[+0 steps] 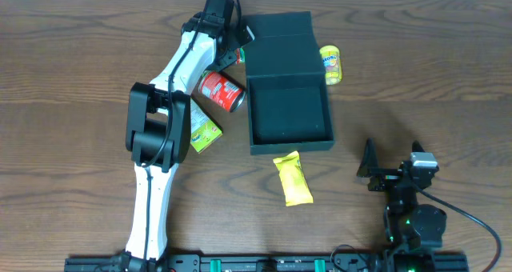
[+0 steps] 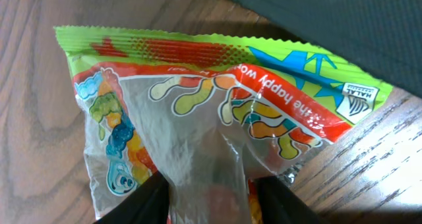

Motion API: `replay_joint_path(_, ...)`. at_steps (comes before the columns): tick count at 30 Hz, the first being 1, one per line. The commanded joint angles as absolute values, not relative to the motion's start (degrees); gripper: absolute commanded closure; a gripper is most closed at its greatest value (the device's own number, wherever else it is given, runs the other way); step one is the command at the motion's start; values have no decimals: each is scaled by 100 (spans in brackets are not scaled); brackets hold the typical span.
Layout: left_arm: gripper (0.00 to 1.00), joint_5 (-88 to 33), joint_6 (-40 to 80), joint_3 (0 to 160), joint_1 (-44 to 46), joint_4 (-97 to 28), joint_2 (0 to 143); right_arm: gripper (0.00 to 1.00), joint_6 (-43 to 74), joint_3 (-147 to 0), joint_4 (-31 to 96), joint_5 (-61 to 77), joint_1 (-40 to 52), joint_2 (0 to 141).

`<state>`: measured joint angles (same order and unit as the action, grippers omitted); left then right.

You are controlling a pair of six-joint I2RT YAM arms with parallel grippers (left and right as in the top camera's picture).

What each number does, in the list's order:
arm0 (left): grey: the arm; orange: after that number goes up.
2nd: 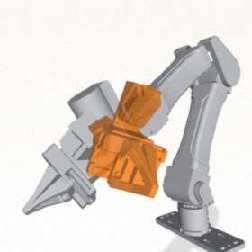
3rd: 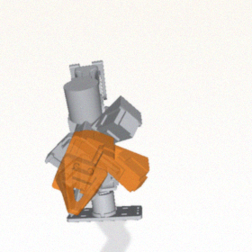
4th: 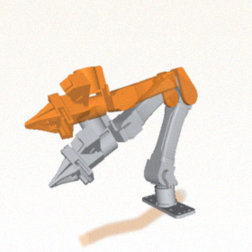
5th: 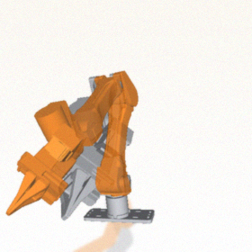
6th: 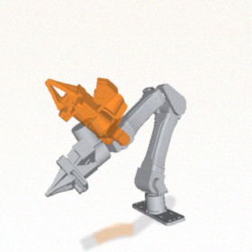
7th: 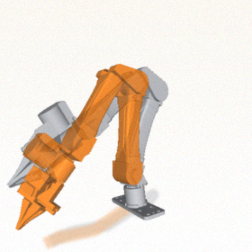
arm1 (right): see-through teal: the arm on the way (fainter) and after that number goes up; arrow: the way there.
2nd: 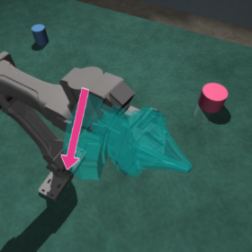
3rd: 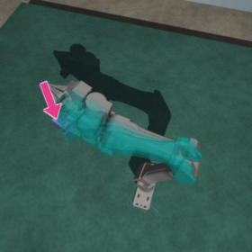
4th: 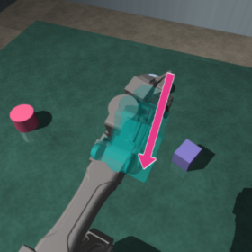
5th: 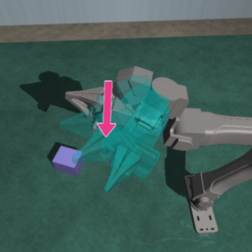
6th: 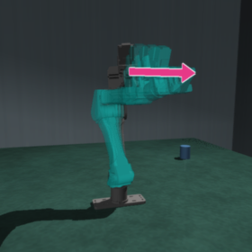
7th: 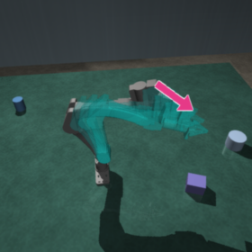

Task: Pack container
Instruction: 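Reach the left gripper to the gummy candy bag and grasp it, then carry the candy bag with the left gripper into the black box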

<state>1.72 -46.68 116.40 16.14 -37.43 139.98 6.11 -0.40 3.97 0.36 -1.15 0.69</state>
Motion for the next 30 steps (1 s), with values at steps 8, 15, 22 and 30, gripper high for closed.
replay_joint_path(8, 94, 1232, -4021, 11749, 1682, -3658, 14143, 1, 679, -32, 427, 21, -34, 38)
replay_joint_path(15, 94, 1896, -3889, 11756, 1894, -3573, 14138, 1, 679, -32, 427, 19, -34, 40)
replay_joint_path(22, 94, 2574, -2753, 11762, 2305, -3577, 13996, 1, 679, -32, 427, 21, -34, 38)
replay_joint_path(30, 94, 2722, -2003, 11762, 2709, -3618, 13563, 1, 679, -32, 427, 21, -34, 40)
